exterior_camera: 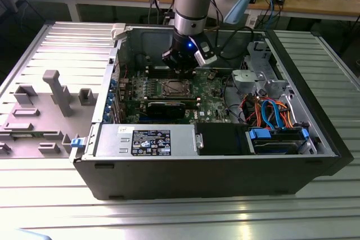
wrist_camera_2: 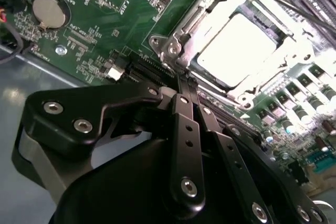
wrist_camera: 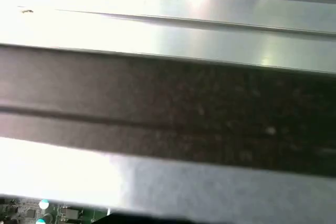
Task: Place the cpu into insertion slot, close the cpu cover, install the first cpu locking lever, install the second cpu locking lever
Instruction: 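Install the first cpu locking lever, then install the second cpu locking lever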
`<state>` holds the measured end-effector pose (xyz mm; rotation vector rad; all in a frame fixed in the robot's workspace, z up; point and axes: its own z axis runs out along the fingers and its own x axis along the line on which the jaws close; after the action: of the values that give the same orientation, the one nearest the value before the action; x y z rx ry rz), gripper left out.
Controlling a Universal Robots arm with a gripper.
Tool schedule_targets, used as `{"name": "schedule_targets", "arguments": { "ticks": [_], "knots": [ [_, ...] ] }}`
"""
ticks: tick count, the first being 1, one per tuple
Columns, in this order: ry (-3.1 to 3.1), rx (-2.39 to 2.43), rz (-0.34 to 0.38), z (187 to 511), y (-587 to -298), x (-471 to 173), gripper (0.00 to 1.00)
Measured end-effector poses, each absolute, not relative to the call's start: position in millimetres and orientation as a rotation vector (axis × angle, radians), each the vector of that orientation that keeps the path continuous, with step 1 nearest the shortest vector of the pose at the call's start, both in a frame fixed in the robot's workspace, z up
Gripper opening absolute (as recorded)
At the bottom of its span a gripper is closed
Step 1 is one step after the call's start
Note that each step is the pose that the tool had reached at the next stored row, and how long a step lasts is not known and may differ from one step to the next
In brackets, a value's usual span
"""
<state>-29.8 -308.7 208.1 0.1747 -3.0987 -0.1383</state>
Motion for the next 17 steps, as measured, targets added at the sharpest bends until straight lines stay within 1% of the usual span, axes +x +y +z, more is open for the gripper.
{"name": "schedule_targets", "arguments": {
  "ticks": [2, 7, 8, 10, 11, 17],
  "knots": [
    [-3.099, 0.175, -0.138, 212.0, -310.3, -29.9, 0.11],
    [-3.099, 0.175, -0.129, 211.5, -326.1, -29.8, 0.11],
    [-3.099, 0.174, -0.111, 211.4, -327.8, -29.8, 0.11],
    [-3.098, 0.173, -0.048, 211.5, -329.1, -29.8, 0.11],
    [-3.098, 0.173, -0.039, 211.5, -330.3, -29.7, 0.11],
    [-3.096, 0.173, -0.038, 211.1, -348.8, -25.1, 0.11]
  ]
}}
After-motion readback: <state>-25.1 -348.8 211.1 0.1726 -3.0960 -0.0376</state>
